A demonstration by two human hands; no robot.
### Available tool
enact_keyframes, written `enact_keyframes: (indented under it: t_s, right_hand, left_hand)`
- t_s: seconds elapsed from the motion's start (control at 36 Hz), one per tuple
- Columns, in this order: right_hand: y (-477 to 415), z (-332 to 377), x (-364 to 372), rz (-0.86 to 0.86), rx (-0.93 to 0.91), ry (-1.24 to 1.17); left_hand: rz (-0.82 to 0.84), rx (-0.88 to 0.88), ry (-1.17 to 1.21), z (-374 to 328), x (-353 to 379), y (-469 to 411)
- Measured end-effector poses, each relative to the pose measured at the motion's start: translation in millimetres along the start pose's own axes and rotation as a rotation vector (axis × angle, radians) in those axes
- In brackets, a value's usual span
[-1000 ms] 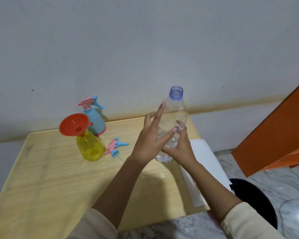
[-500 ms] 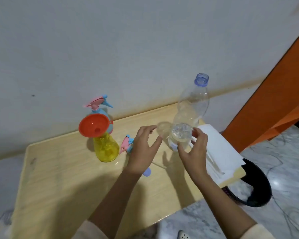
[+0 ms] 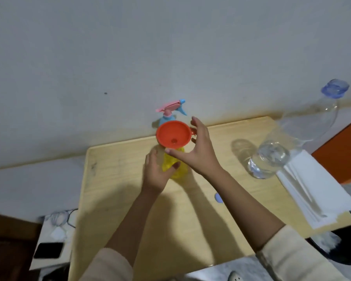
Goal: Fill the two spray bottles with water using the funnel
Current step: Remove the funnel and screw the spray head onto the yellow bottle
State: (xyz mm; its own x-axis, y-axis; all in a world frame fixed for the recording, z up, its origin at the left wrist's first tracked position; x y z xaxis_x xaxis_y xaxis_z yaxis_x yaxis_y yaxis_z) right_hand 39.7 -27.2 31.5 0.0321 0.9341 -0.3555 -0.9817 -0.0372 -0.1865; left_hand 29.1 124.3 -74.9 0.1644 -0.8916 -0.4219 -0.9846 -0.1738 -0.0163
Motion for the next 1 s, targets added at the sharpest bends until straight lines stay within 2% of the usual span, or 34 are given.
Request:
enact_keyframes:
  t_s: [0.19,0.5,1.0]
  right_hand:
    - [-12.8,5.8,10.0,0.022,0.001,0.079]
    - [-13.5,14.6,6.8,-0.033,-0.014,0.073]
    - [-13.0,22.1,1.3,-0.026,-0.026,0.097]
  left_hand:
    - [0.109,0.028,0.092,-7.5,15.3,-15.1]
    - [0.14,0.048,0.109,-12.2,14.6,-15.6]
    - [0.141,0.046,0.062,-8.5,17.7,-16.4]
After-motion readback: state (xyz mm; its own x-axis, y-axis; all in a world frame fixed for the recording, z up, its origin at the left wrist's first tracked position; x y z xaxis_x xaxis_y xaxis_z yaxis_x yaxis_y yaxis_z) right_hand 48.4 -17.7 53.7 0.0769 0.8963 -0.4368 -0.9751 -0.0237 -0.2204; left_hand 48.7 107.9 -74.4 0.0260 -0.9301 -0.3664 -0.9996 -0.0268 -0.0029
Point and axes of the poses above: each hand's wrist, its own y-axis away from the middle knuckle, its own x-axis out of the palm, z = x × y, the point moved 9 cm from there along -y, towards the middle knuckle, and after that the axes turned 5 degrees about -y, right-handed, at the moved point
